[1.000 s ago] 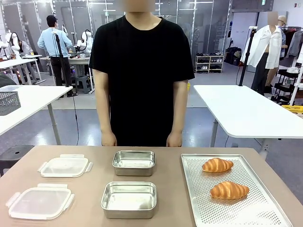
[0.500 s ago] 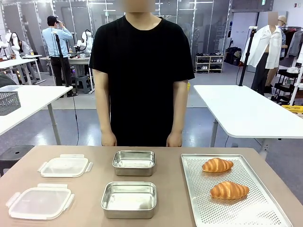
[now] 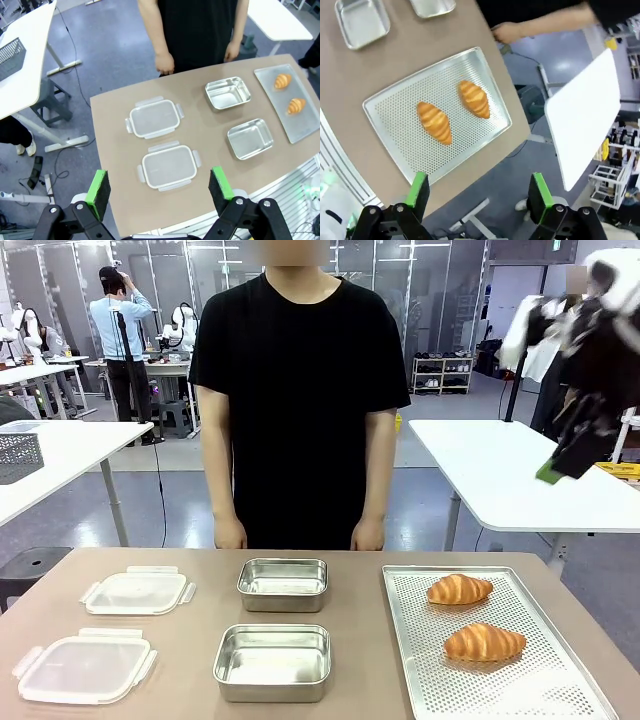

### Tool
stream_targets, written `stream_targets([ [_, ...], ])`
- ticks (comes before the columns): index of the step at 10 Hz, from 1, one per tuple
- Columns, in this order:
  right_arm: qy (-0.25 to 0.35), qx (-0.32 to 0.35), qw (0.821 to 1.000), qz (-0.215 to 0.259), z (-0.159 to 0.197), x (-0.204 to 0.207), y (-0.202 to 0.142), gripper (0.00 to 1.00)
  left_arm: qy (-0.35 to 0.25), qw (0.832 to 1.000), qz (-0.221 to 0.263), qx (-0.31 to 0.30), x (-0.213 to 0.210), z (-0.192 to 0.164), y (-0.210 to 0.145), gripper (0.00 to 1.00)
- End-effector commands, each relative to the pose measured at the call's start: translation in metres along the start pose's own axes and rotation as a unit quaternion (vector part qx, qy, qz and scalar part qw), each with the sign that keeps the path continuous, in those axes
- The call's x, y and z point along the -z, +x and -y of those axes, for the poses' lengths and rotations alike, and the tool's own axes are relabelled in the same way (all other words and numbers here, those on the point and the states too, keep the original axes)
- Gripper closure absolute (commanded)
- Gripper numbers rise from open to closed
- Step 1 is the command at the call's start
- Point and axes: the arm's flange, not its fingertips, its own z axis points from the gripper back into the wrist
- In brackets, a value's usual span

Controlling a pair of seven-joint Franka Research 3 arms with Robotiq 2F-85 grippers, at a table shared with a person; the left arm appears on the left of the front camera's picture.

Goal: Place the bread into the airtight container.
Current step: Pick up a Butter Roll and place it into an empty Airtight Container.

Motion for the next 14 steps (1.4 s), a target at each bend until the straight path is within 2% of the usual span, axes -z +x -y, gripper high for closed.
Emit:
stream_targets([
  [1, 0.018, -0.071, 0.997, 0.004, -0.001, 0.042, 0.007, 0.0, 0.003, 1.0, 0.0, -0.001, 0.0, 0.0, 0.0, 0.0],
  [4, 0.091, -0.113, 0.989, 0.004, -0.018, 0.119, 0.013, 0.0, 0.003, 1.0, 0.0, -0.001, 0.0, 0.0, 0.0, 0.0],
  [8, 0.179, -0.135, 0.975, 0.001, -0.041, 0.188, -0.007, 0.0, 0.003, 1.0, 0.0, -0.001, 0.0, 0.0, 0.0, 0.0],
  [10, 0.2, -0.163, 0.966, 0.007, -0.053, 0.207, -0.017, 0.0, 0.003, 1.0, 0.0, -0.001, 0.0, 0.0, 0.0, 0.0],
  [12, 0.194, -0.141, 0.971, -0.012, -0.055, 0.202, -0.012, 0.0, 0.003, 1.0, 0.0, -0.001, 0.0, 0.0, 0.0, 0.0],
  [14, 0.194, -0.141, 0.971, -0.012, -0.055, 0.202, -0.012, 0.0, 0.003, 1.0, 0.0, -0.001, 0.0, 0.0, 0.0, 0.0],
])
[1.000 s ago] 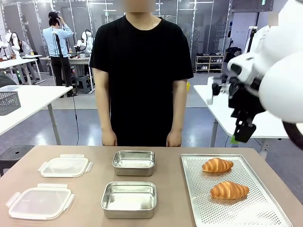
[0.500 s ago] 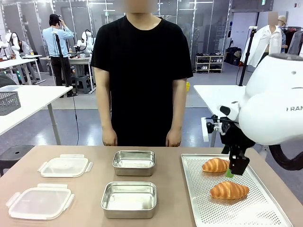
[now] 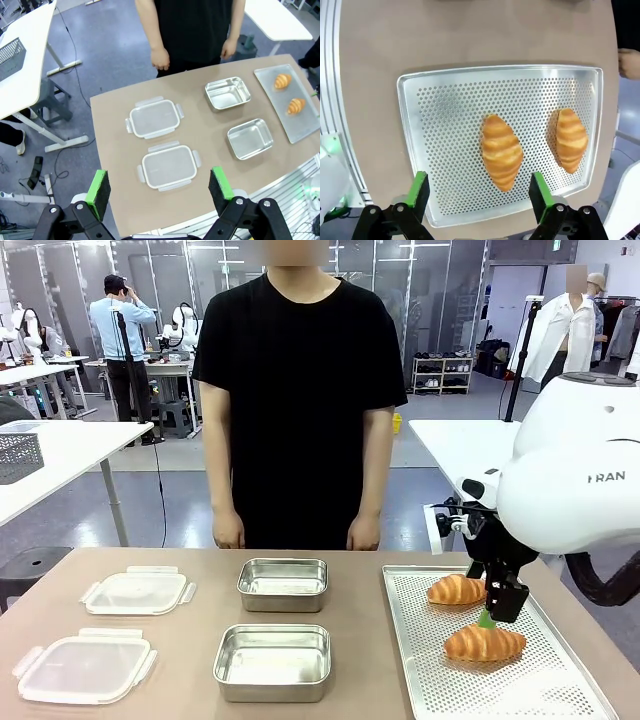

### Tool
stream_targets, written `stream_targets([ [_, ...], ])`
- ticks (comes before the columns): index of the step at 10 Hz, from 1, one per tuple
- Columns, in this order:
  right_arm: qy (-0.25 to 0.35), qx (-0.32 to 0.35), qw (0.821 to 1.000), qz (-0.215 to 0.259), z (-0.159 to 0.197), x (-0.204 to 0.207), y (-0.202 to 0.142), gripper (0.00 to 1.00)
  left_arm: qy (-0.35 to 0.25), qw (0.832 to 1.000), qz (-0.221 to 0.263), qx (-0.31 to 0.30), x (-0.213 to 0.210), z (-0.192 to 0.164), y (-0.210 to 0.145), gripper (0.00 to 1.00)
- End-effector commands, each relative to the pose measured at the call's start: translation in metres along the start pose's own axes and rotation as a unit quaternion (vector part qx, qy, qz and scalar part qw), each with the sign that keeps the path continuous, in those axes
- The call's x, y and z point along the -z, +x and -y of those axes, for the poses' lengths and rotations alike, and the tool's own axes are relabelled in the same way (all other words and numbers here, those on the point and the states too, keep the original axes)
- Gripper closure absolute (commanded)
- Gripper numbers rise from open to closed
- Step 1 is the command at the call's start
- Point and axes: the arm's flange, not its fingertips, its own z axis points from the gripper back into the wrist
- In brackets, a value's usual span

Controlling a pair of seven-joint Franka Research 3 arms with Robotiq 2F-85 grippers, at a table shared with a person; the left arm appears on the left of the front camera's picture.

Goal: Place the bread into the airtight container.
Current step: Pick up a Butter Roll and place it into an empty Airtight Container.

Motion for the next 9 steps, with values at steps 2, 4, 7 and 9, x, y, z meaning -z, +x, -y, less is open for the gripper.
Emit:
stream_targets([
  [2, -0.001, 0.006, 1.0, 0.006, -0.001, -0.002, 0.0, 0.0, 0.003, 1.0, 0.0, -0.001, -0.001, 0.0, 0.0, 0.0],
  [4, -0.002, 0.002, 1.0, 0.0, 0.0, -0.001, 0.0, 0.0, 0.003, 1.0, 0.0, -0.001, -0.001, 0.0, 0.0, 0.0],
  [7, 0.003, -0.013, 1.0, -0.021, 0.011, 0.038, -0.003, 0.0, 0.003, 1.0, 0.0, -0.001, -0.001, 0.0, 0.0, 0.0],
  [9, 0.017, -0.01, 1.0, -0.02, 0.015, 0.058, -0.008, 0.0, 0.003, 1.0, 0.0, -0.001, -0.001, 0.0, 0.0, 0.0],
])
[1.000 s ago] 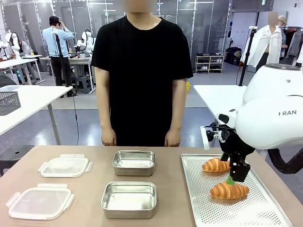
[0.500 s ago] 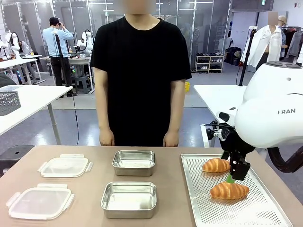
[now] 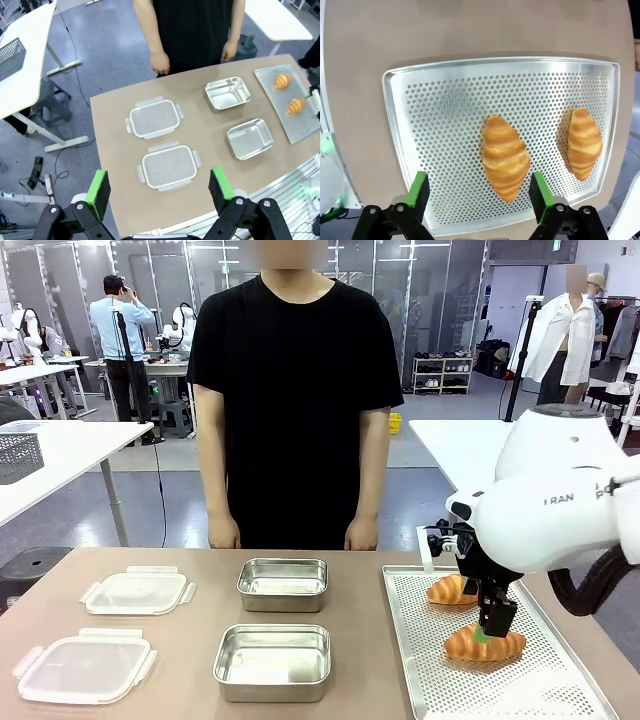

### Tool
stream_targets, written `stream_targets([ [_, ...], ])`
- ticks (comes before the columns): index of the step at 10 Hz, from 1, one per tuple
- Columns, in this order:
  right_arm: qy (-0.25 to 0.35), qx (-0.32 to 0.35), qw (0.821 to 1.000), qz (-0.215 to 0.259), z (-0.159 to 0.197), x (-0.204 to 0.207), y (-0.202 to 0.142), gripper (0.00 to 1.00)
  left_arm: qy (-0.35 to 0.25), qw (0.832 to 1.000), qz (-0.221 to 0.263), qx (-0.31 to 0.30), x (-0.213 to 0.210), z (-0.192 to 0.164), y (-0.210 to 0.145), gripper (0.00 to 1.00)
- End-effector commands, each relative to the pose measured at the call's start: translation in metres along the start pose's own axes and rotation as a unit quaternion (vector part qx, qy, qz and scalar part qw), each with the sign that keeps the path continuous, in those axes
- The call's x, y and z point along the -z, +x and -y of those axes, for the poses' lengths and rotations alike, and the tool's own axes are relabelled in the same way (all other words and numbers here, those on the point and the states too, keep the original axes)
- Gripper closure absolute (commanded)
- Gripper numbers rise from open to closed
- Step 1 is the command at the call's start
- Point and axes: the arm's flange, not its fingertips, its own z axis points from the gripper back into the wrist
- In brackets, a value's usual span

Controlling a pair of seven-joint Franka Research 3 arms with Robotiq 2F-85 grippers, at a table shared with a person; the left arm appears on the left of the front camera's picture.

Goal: Place the bread into the airtight container.
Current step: Pick up a Butter Roll and place it into an empty Airtight Container.

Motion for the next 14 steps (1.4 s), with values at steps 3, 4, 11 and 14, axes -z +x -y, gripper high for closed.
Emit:
stream_targets([
  [3, -0.011, -0.045, 0.999, -0.002, 0.016, 0.041, -0.011, 0.0, 0.003, 1.0, 0.0, -0.001, 0.0, 0.0, 0.0, 0.0],
  [4, -0.017, -0.051, 0.999, -0.007, 0.022, 0.045, -0.015, 0.0, 0.003, 1.0, 0.0, -0.001, 0.0, 0.0, 0.0, 0.0],
  [11, 0.006, -0.051, 0.999, -0.005, 0.059, 0.075, -0.041, 0.0, 0.003, 1.0, 0.0, -0.001, 0.0, 0.0, 0.0, 0.0],
  [14, 0.029, -0.045, 0.998, -0.012, 0.064, 0.088, -0.047, 0.0, 0.003, 1.0, 0.0, -0.001, 0.0, 0.0, 0.0, 0.0],
])
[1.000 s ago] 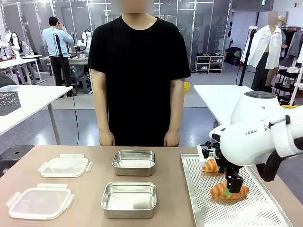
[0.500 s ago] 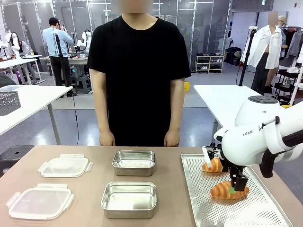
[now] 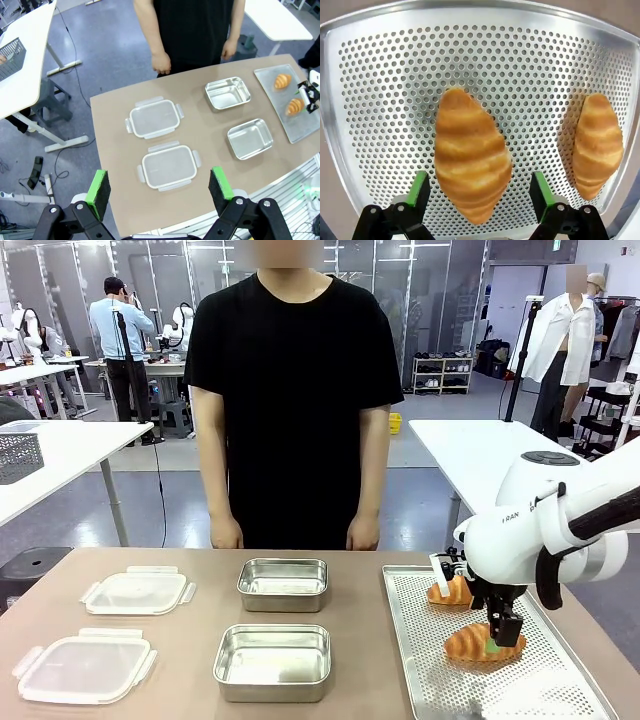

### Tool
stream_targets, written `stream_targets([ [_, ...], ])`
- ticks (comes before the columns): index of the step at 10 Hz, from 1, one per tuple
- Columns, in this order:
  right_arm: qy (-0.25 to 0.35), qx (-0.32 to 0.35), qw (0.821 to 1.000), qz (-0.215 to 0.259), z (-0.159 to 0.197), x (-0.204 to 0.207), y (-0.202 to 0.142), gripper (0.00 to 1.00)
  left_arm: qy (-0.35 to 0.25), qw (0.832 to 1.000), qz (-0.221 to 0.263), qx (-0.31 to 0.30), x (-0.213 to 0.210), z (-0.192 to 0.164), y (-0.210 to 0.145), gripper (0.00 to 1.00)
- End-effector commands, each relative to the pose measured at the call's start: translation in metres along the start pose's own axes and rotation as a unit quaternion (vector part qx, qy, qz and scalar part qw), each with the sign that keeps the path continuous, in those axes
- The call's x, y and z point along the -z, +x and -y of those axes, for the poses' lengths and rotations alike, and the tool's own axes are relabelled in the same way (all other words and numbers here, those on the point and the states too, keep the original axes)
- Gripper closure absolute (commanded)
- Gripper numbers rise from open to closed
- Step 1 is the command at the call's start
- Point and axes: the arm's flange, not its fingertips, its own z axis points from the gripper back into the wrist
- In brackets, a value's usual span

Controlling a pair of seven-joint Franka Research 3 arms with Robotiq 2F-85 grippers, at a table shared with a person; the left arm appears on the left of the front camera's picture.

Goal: Place the bread into the airtight container.
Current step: Pick up a Butter Roll and place it into an empty Airtight Container.

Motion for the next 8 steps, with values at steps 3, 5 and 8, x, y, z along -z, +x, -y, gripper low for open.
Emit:
stream_targets([
  [3, 0.038, -0.007, 0.999, -0.004, 0.009, 0.023, -0.004, 0.0, 0.003, 1.0, 0.0, -0.001, 0.0, 0.0, 0.0, 0.0],
  [5, 0.031, -0.007, 0.999, 0.005, 0.01, 0.029, -0.005, 0.0, 0.003, 1.0, 0.0, -0.001, 0.0, 0.0, 0.0, 0.0],
  [8, 0.027, -0.019, 0.999, 0.007, 0.009, 0.031, -0.007, 0.2, 0.003, 1.0, 0.0, -0.001, 0.0, 0.0, 0.0, 0.0],
])
